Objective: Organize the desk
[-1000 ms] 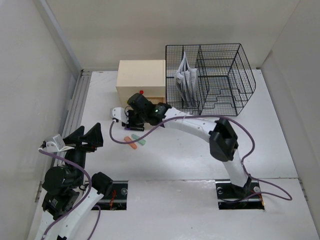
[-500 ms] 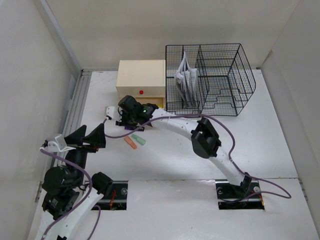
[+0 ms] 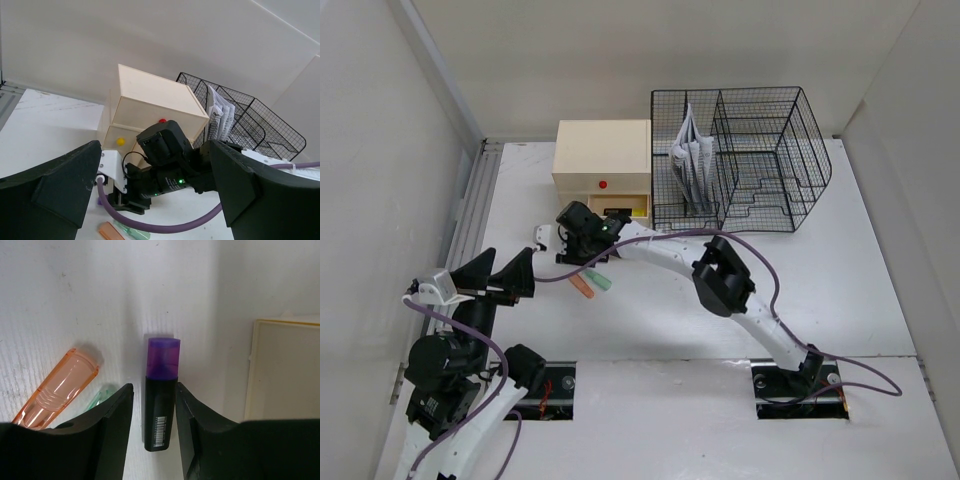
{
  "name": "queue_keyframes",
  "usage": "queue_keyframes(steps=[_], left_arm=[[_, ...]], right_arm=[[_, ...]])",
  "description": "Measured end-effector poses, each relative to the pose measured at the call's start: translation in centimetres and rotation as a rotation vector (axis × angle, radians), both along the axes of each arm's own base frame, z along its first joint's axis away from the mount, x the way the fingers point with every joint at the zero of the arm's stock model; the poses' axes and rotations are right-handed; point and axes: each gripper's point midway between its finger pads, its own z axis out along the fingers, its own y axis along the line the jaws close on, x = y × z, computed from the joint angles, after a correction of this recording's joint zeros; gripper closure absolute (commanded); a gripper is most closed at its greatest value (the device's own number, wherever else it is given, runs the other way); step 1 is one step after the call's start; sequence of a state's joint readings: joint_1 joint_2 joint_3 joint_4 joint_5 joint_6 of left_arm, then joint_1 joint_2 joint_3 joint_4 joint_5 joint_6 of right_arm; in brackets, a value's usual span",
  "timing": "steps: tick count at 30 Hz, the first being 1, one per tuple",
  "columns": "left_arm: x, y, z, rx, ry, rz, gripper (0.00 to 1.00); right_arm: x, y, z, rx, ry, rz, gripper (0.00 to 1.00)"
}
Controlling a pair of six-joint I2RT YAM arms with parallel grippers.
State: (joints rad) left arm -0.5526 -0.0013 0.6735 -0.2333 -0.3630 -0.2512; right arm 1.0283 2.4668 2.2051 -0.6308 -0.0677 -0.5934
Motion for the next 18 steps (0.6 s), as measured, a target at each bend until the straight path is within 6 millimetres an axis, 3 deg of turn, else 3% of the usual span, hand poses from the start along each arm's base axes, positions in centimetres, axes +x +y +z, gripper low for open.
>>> queue_keyframes(steps=[8, 18], left_arm=[[0.0, -0.1, 0.1, -0.001, -0.005, -0.004, 0.13], [0.0, -0.1, 0.1, 0.001, -0.005, -0.006, 0.13]], right_arm=[[-0.1, 0.2, -1.0, -0.004, 0.019, -0.001, 0.42], [-0.1, 0.7, -1.7, -0.005, 0.035, 0.004, 0.39]])
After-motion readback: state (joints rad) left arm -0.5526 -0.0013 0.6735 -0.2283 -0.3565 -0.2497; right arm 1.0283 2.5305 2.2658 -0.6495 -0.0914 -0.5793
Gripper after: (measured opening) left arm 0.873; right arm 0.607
